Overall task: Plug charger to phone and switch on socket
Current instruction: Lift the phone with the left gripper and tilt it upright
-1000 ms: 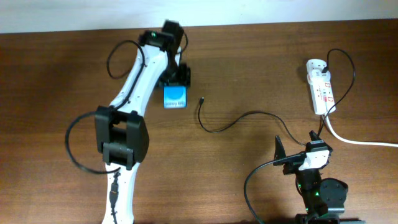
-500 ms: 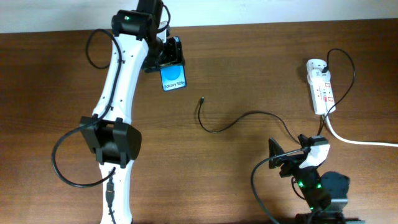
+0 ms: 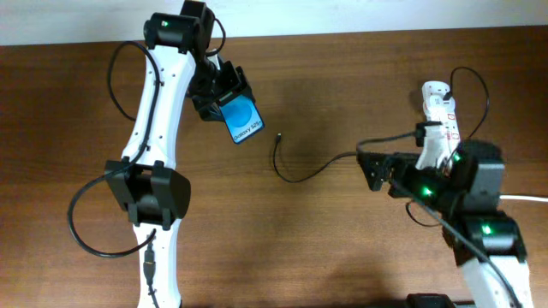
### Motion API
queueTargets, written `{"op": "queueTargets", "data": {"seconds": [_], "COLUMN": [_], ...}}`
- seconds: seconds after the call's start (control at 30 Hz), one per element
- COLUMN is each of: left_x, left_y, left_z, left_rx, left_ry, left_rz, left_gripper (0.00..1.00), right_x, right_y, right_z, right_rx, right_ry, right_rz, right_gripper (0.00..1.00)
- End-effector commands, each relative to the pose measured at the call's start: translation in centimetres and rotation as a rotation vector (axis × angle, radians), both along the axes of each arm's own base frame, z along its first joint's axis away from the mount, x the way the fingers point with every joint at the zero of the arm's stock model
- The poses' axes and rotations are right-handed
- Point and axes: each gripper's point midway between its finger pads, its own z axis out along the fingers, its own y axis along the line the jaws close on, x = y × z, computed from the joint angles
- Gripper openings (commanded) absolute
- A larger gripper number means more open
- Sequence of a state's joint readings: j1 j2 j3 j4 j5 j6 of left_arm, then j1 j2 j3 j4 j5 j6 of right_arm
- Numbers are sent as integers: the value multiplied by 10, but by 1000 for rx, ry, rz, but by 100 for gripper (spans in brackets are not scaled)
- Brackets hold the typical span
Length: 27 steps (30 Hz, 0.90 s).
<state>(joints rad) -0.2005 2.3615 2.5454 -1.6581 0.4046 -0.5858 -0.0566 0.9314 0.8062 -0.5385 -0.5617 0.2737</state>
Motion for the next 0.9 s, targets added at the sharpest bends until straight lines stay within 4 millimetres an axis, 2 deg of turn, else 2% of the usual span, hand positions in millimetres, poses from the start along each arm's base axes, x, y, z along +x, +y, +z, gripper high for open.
{"op": "queueTargets", "data": {"seconds": [0.0, 0.1, 0.2, 0.27, 0.43, 0.63, 0.77, 0.87], "left_x": [-3, -5, -14, -18, -18, -30, -29, -25], "left_y": [-2, -8, -37, -48, -49, -67, -62, -55], "left_z": [18, 20, 40, 49, 50, 61, 58, 64], "left_rx": [-32, -70, -272, -354, -356, -549, -669, -757], "left_ry": [-13, 0, 49, 85, 196, 381, 502, 552], "left_rz": [22, 24, 0, 15, 177, 216, 266, 299], "left_gripper": [0, 0, 0, 0, 0, 0, 0, 0], "right_x": [4, 8, 12, 15, 15, 15, 15, 15], "right_y": [11, 11, 11, 11, 11, 11, 11, 11], "right_z": [-6, -18, -20, -16, -16, -16, -16, -16], "right_rx": [72, 80, 84, 113, 135, 147, 147, 146], "right_ry": [59, 104, 107, 111, 125, 135, 136, 135], "right_rz": [49, 52, 49, 25, 7, -2, -2, -2], "right_gripper": [98, 98, 98, 98, 98, 98, 98, 98]}}
